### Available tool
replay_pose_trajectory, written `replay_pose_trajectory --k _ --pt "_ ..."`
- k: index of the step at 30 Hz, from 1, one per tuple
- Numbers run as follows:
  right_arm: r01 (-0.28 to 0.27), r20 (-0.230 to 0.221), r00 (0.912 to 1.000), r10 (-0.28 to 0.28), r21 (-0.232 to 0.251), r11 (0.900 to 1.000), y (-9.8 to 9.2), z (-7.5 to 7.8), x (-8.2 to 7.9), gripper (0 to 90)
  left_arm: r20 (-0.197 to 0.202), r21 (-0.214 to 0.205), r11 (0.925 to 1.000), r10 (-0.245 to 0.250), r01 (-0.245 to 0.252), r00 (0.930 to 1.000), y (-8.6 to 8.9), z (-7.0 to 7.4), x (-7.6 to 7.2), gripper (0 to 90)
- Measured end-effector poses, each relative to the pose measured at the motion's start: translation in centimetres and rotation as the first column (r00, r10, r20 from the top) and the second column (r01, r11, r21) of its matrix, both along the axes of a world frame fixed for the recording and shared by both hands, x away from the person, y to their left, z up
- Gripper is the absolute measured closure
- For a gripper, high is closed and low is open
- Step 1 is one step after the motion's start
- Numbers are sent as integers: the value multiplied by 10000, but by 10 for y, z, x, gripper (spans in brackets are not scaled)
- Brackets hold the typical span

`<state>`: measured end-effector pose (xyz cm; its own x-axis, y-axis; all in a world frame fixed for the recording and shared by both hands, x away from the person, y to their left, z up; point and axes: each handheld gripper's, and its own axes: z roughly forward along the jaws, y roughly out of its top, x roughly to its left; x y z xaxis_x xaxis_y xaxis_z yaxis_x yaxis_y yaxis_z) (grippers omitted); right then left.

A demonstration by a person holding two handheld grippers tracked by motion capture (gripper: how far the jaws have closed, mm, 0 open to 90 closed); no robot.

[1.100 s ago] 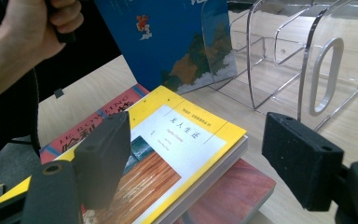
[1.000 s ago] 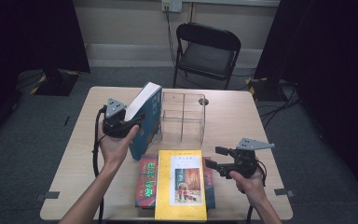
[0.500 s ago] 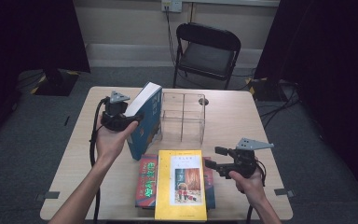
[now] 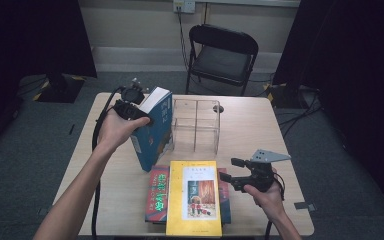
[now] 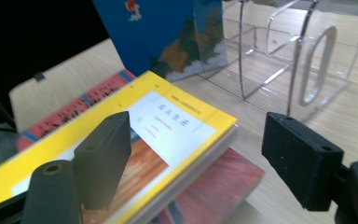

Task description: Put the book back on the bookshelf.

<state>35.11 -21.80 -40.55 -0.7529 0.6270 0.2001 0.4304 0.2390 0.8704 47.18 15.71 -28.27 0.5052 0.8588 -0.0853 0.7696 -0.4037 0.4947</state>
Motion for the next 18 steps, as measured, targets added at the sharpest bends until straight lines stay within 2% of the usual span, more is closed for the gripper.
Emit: replay_pose_trajectory --k 3,6,9,12,13,18 --pt "36 -42 10000 -37 -236 9997 -2 -3 0 237 -570 266 9996 -88 103 9983 -4 3 10 548" --pt "118 -47 9999 -121 -547 9984 -6 -7 -2 235 -1218 463 9988 -121 178 9925 -8 5 20 546" --pt "349 58 9994 -345 -1058 9938 -12 -10 -3 229 -1539 632 9979 -37 135 9881 -11 5 27 549" --pt "703 65 9975 -702 -1557 9853 -22 -18 -1 215 -1736 955 9949 -145 315 9847 -13 4 34 547" --pt "876 65 9961 -878 -1741 9808 -27 -22 0 209 -1846 913 9957 7 164 9828 -15 3 35 546" --pt "1433 -274 9876 -1543 -2400 9601 -46 -43 10 206 -2256 1250 9919 48 240 9742 -18 -1 45 558"
